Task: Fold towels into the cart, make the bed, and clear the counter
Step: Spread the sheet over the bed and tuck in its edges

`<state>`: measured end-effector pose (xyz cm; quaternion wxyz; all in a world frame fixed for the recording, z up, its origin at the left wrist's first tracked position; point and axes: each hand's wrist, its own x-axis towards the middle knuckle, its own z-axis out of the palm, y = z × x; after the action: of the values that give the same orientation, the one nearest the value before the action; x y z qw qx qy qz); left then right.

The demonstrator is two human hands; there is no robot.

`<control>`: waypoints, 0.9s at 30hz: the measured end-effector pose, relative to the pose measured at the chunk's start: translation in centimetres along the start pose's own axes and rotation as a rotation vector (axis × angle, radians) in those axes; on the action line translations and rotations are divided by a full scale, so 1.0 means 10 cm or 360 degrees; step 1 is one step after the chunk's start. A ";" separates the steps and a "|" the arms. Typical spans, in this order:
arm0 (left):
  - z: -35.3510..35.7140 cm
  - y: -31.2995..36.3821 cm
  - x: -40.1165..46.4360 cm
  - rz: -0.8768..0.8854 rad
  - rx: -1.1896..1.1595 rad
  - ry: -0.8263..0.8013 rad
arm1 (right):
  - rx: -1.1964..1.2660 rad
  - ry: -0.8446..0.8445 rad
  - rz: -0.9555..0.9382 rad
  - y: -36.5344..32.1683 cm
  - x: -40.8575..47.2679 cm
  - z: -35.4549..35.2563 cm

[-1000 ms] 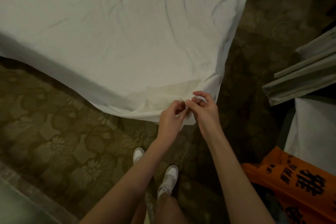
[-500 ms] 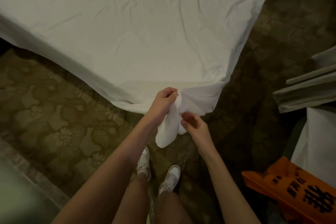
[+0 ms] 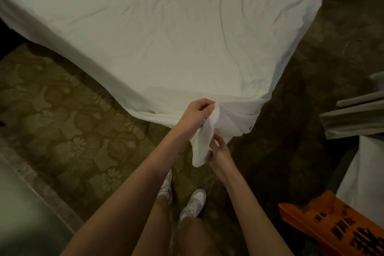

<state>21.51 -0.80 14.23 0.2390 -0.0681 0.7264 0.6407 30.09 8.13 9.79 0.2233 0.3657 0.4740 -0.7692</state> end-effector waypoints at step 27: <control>-0.09 0.28 -0.85 0.0808 0.0839 0.0138 | -0.0974 0.0432 -0.1227 -0.35 -0.68 0.00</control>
<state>27.56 -2.97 20.49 0.0509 0.1512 0.8698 0.4669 31.92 9.68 17.03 -0.0433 0.1788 0.8027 -0.5673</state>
